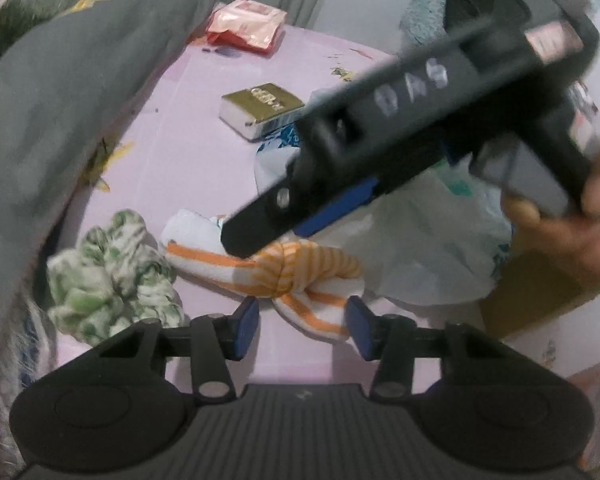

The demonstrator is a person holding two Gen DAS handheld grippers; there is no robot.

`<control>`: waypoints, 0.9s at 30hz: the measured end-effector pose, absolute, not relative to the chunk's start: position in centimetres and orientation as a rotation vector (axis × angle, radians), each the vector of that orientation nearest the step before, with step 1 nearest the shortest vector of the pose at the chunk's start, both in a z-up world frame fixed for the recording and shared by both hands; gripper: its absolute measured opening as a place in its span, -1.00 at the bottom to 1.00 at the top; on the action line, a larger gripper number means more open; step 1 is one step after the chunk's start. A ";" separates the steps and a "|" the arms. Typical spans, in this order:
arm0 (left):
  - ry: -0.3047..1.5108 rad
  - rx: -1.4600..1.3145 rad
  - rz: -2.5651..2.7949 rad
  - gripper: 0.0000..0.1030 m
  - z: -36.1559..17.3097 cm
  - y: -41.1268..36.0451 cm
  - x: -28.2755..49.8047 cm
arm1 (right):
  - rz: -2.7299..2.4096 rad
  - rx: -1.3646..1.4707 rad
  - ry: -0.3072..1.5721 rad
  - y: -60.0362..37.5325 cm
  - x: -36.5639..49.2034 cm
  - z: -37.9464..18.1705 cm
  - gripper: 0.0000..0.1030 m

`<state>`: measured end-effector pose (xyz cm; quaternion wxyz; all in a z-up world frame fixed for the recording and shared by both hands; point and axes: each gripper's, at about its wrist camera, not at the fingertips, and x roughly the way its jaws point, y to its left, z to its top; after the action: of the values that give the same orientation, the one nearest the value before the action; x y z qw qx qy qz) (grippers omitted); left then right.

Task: Organize soft objects
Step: 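Reach the right tool to the orange-striped sock bundle and grasp it, then carry the sock bundle with the right tool into the box and release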

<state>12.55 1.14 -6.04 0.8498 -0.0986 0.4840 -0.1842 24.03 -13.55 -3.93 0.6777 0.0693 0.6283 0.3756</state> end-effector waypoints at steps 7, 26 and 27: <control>0.967 -0.340 -0.337 0.03 -6.3 2.4 12.5 | 0.803 0.067 1.359 -12.9 22.9 -5.8 0.25; 0.589 -0.048 -0.518 0.18 6.4 -6.4 8.7 | 0.800 0.511 1.010 -26.1 18.2 3.2 -0.13; 0.578 -0.033 -0.542 0.19 6.8 -7.6 8.7 | 0.790 0.534 0.991 -27.3 17.8 3.5 -0.13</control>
<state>8.68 -7.61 6.82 0.9224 -0.0160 0.2817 -0.2638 17.81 -27.31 3.55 0.7729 0.2464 0.4572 0.3645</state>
